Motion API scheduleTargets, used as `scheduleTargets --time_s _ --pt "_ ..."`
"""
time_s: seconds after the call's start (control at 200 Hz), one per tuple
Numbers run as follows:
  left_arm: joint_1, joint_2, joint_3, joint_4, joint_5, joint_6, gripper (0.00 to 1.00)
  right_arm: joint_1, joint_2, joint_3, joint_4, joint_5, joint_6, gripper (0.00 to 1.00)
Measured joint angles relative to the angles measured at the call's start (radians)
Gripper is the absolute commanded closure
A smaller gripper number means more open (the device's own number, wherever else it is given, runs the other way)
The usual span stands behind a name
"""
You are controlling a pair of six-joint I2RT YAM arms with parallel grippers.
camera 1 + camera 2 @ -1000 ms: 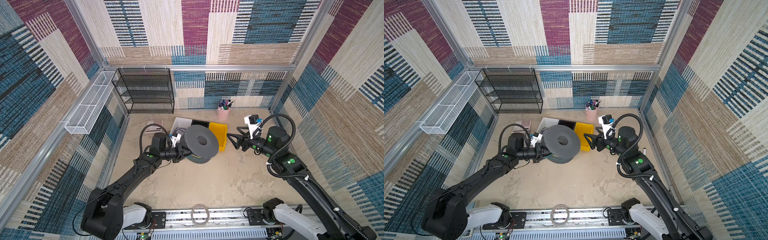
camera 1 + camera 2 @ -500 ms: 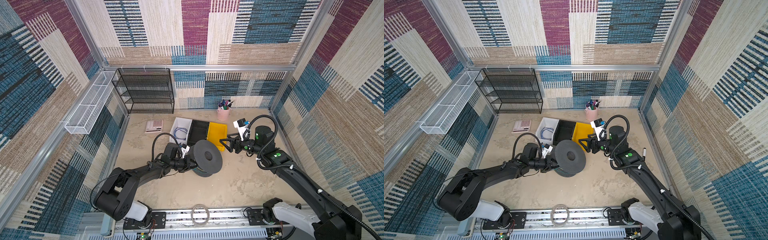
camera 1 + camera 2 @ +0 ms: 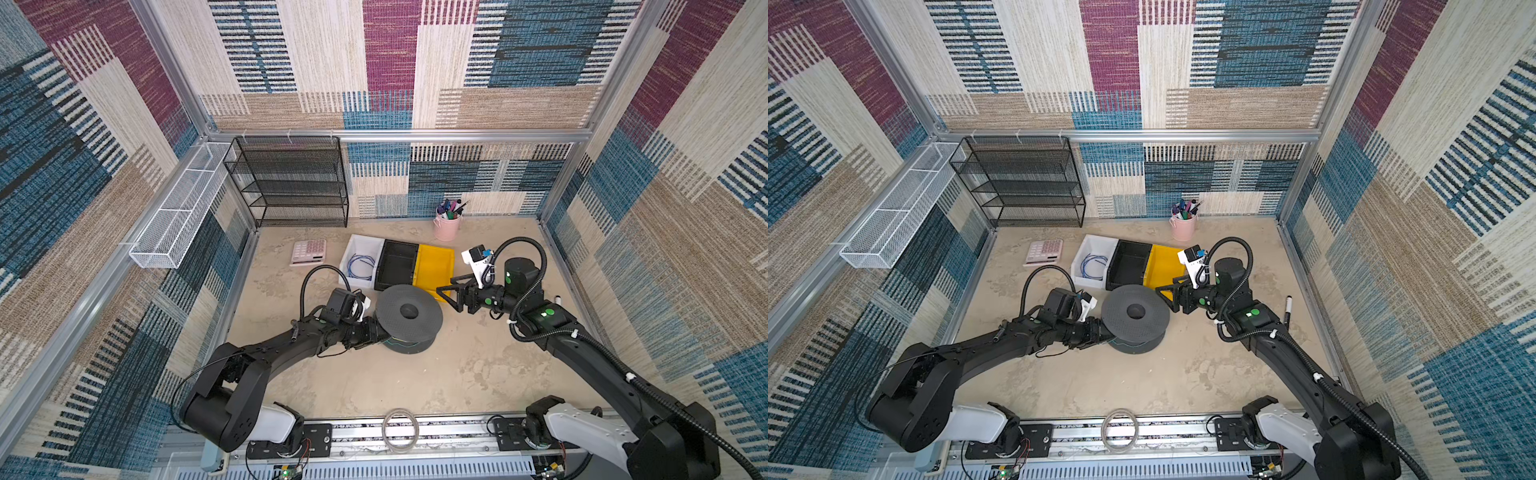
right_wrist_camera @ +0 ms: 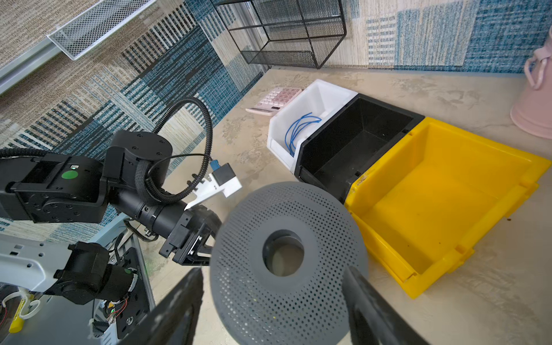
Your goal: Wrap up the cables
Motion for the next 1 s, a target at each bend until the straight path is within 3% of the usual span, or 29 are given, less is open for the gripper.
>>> scheduleTargets --time_s 0.21,0.326,0.366,0.386,0.426,0.531,0.636,0.841,0.997 --pt "0.011 -0.085 -0.005 -0.138 -0.092 0.023 0.44 0.0 -0.01 -0.005 0.016 -0.002 0.0 0.22" --pt "0.011 -0.153 0.01 -0.246 -0.146 0.037 0.22 0.0 -0.023 -0.011 0.022 0.003 0.0 0.17" --pt "0.011 -0.18 0.028 -0.29 -0.163 0.042 0.15 0.0 -0.027 -0.013 0.022 0.01 0.0 0.01" --pt "0.011 -0.193 0.038 -0.309 -0.175 0.044 0.08 0.0 -0.028 -0.014 0.022 0.011 0.001 0.0" --pt "0.011 -0.222 0.061 -0.349 -0.208 0.053 0.05 0.0 -0.029 -0.016 0.022 0.032 -0.001 0.01" --pt "0.012 -0.276 0.143 -0.451 -0.304 0.085 0.03 0.0 -0.024 -0.011 0.01 0.109 -0.004 0.01" --pt "0.038 -0.279 0.265 -0.527 -0.418 0.125 0.06 -0.002 -0.01 0.006 0.006 0.25 -0.015 0.01" --pt "0.155 -0.216 0.436 -0.509 -0.575 0.279 0.05 -0.017 0.012 0.039 0.136 0.5 -0.143 0.01" --pt "0.218 -0.208 0.348 -0.383 -0.65 0.402 0.0 -0.201 0.0 0.006 0.206 0.533 -0.174 0.01"
